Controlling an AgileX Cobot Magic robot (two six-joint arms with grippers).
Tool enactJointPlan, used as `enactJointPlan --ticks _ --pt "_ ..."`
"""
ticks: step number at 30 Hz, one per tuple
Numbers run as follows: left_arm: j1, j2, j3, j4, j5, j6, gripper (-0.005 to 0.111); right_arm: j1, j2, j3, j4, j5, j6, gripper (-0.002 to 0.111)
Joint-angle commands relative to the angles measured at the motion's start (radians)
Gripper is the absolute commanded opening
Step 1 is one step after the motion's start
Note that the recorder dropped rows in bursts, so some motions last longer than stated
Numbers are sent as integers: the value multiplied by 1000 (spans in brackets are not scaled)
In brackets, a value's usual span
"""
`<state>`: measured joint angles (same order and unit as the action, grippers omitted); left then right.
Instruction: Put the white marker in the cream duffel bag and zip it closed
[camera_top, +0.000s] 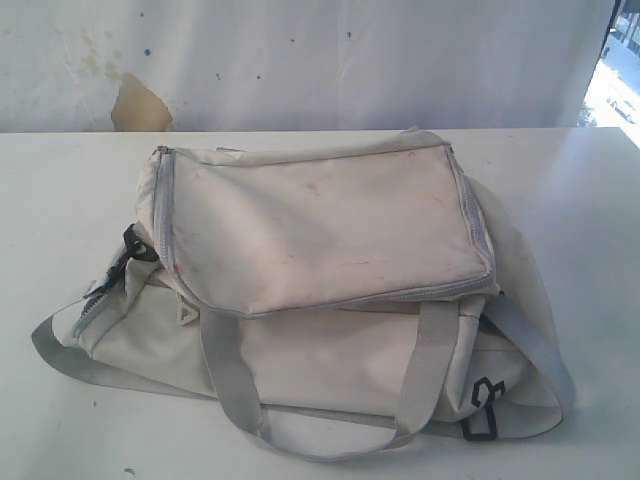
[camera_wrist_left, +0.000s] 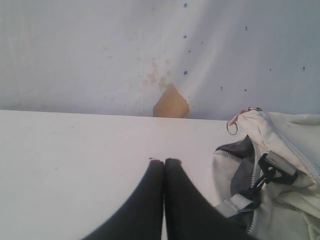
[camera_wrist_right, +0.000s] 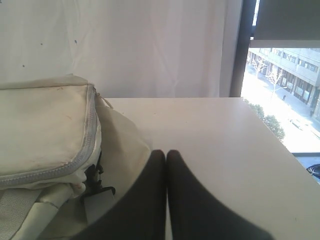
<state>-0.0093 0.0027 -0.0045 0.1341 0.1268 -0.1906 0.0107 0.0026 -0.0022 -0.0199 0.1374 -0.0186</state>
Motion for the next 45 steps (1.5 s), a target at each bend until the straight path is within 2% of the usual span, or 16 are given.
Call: enactJointPlan --ticks 1,16,27,45 --pt "-3 -3 4 -5 -1 -6 0 1 -3 2 2 -12 3 0" --pt "-3 -3 4 -41 -29 12 0 1 -3 2 2 -12 3 0" --pt "-3 -3 4 -105 1 129 0 1 -3 2 2 -10 3 0" --pt "-3 -3 4 -163 16 191 0 1 -3 2 2 -12 3 0"
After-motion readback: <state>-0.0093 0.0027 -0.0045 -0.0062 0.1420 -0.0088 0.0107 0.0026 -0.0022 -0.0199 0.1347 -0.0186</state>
